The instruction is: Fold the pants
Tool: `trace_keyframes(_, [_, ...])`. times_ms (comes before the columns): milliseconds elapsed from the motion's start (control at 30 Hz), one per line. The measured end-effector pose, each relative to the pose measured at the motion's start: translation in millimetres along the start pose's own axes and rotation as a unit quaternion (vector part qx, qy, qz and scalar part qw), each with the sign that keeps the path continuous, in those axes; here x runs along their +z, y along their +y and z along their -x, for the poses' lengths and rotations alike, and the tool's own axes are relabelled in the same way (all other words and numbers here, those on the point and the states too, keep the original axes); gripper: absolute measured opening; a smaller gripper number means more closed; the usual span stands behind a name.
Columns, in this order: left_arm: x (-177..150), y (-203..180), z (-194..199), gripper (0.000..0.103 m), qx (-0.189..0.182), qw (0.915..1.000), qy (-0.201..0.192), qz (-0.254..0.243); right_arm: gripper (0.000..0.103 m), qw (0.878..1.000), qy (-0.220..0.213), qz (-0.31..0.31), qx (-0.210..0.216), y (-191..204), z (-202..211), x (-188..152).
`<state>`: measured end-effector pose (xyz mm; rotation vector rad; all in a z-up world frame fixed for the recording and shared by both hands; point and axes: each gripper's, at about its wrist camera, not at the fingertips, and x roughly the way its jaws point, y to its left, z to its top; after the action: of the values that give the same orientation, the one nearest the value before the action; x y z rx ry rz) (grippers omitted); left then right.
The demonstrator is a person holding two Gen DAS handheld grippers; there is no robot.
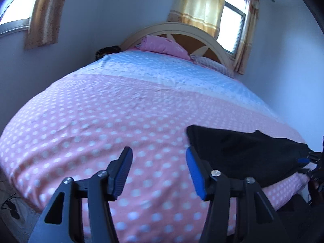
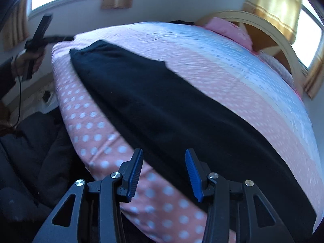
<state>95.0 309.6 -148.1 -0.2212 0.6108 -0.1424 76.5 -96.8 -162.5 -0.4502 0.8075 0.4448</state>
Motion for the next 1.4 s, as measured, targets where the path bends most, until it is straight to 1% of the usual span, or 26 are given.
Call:
trace_keyframes(133, [7,-34,-20,0.058,-0.014,0.9995,0.011,-0.027,0.045,1.0,0.003,0.007,-0.01,0,-3,-3])
trace_keyframes(167, [9,-41,-25,0.058,-0.013,0.9994,0.014,-0.029,0.045,1.0,0.004,0.005,-0.01,0,-4,-2])
trace_keyframes(233, [12,-51,-38,0.063,-0.013,0.9993,0.021,-0.028,0.045,1.0,0.006,0.005,-0.013,-1,-3,-3])
trace_keyframes(300, [13,-58,-48,0.063,-0.015,0.9992,0.027,-0.026,0.045,1.0,0.013,0.011,-0.019,-2,-9,0])
trace_keyframes(400, [13,-62,-64,0.063,-0.014,0.9989,0.039,-0.021,0.037,1.0,0.016,0.007,-0.026,-6,-17,0])
trace_keyframes(500, [9,-62,-76,0.063,-0.008,0.9981,0.061,-0.011,0.026,1.0,0.014,-0.015,-0.008,-13,-19,4])
trace_keyframes(567, [7,-61,-75,0.064,-0.011,0.9982,0.059,-0.01,0.02,1.0,0.016,-0.011,-0.011,-13,-22,5])
trace_keyframes(633, [7,-60,-73,0.07,-0.009,0.9983,0.057,-0.004,0.005,1.0,0.021,0.001,-0.012,-8,-25,5])
trace_keyframes(767, [7,-54,-72,0.07,-0.013,0.9982,0.057,0.014,0.003,0.999,0.029,0.022,-0.007,3,-14,5])
trace_keyframes(867, [6,-51,-71,0.07,-0.014,0.9981,0.055,0.023,0.003,0.999,0.026,0.03,-0.007,6,-4,1])
trace_keyframes(967, [6,-51,-71,0.07,-0.013,0.9981,0.055,0.024,0.003,0.998,0.046,0.037,-0.012,8,-16,-6])
trace_keyframes(1033, [7,-53,-70,0.07,-0.01,0.9983,0.054,0.02,0.004,0.998,0.046,0.039,-0.01,9,-21,-6])
trace_keyframes(1100, [8,-55,-67,0.072,-0.005,0.9985,0.051,0.017,0.008,0.998,0.056,0.03,0.008,6,-19,-3])
trace_keyframes(1133, [10,-56,-64,0.075,-0.006,0.9987,0.047,0.016,0.019,0.998,0.057,0.033,0.016,5,-17,-1])
trace_keyframes(1167, [11,-58,-62,0.076,-0.006,0.999,0.042,0.014,0.027,0.997,0.057,0.036,0.032,4,-12,1])
trace_keyframes(1200, [13,-61,-60,0.078,-0.003,0.9993,0.036,0.01,0.043,0.997,0.057,0.038,0.045,3,-8,2])
trace_keyframes(1233, [15,-65,-58,0.079,-0.002,0.9995,0.03,0.005,0.048,0.996,0.053,0.039,0.053,0,-4,5])
trace_keyframes(1333, [19,-77,-55,0.082,-0.003,0.9997,0.02,-0.017,0.048,0.997,0.034,0.025,0.065,-10,6,24])
trace_keyframes(1400, [20,-86,-57,0.085,0.004,0.9992,0.017,-0.036,0.048,0.996,0.009,-0.005,0.085,-23,8,49])
